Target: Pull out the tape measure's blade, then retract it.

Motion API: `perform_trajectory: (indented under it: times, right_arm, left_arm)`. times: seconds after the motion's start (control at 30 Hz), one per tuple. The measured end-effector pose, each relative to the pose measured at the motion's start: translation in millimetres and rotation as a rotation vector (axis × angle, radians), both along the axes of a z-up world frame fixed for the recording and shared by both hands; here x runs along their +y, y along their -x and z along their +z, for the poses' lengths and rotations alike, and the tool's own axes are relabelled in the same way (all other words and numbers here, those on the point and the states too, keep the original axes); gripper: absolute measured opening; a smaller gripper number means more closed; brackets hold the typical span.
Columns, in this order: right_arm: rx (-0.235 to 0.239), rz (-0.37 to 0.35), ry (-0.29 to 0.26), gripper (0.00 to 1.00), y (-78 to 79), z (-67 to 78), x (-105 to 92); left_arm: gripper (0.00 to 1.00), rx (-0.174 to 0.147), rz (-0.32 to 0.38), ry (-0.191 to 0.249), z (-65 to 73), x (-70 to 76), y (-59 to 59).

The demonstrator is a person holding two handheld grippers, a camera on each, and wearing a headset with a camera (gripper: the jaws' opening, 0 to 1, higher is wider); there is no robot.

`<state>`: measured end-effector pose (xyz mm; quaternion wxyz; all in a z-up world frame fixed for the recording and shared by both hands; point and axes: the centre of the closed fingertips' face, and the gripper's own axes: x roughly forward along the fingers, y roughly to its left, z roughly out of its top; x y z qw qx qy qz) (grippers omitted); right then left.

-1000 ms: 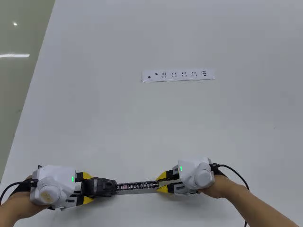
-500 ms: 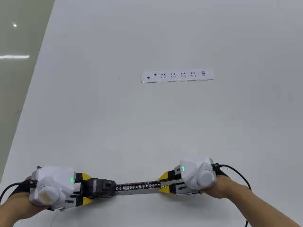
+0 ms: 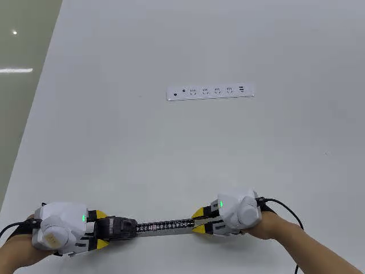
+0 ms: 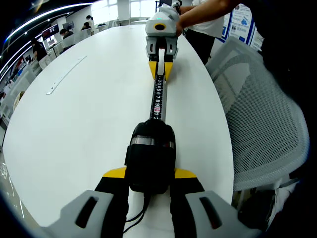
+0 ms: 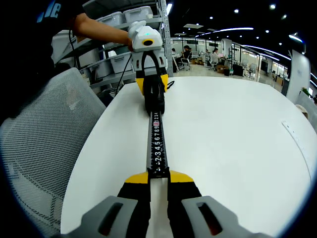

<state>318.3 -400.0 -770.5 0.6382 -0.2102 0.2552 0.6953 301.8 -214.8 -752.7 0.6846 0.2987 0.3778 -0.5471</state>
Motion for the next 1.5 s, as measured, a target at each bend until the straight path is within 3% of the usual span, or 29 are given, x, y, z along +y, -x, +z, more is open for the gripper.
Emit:
perform_trajectory:
  times: [1.5]
  right_arm:
    - [0.005,-0.017,0.014,0.09,-0.1,-2.7,-25.2]
  left_arm:
    - [0.27,0.007,-0.003,-0.01,0.0,-0.8,0.5]
